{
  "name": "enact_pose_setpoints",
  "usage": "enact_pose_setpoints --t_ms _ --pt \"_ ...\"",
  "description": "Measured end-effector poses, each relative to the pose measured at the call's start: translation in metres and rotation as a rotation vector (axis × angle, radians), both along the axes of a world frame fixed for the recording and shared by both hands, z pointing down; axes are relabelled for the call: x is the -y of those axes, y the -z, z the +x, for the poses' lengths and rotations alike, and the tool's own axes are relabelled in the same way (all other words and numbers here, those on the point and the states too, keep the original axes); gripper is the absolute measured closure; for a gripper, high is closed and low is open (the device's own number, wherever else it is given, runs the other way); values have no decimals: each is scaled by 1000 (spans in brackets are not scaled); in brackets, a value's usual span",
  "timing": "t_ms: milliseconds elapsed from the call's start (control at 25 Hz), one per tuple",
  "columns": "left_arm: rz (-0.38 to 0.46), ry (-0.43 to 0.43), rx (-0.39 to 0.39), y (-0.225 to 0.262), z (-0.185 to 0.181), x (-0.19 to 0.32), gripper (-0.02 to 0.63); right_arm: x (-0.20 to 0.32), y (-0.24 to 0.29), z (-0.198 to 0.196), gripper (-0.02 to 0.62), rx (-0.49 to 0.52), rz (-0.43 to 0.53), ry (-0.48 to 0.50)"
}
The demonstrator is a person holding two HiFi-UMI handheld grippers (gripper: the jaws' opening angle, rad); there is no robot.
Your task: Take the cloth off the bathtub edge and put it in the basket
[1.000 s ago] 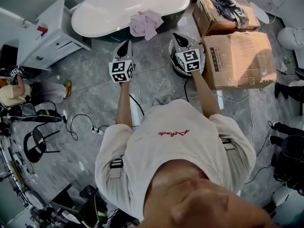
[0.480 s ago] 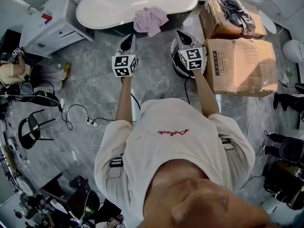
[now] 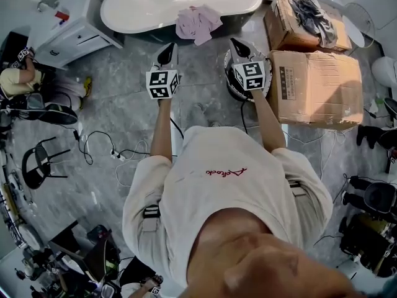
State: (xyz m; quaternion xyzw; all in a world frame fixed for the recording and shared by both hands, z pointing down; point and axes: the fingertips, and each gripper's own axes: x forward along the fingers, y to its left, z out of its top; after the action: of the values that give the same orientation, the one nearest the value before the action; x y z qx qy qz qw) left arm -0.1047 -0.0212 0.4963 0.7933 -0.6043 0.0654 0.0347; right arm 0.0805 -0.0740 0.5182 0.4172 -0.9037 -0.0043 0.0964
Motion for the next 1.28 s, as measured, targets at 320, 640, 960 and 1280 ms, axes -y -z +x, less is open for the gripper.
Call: enact_pose_setpoints --t_ms 320,640,960,1280 --pt "-8 16 -6 -10 -19 22 606 28 -5 -14 588 7 -3 -2" --pt "-20 1 -26 -20 -40 86 606 84 -12 -35 588 -10 -16 -12" --pt "-31 -32 -31 -20 -56 162 606 157 -8 -52 588 -18 -18 -39" --pt "-23 -52 -36 -5 -90 235 606 224 2 -88 588 -20 -23 -54"
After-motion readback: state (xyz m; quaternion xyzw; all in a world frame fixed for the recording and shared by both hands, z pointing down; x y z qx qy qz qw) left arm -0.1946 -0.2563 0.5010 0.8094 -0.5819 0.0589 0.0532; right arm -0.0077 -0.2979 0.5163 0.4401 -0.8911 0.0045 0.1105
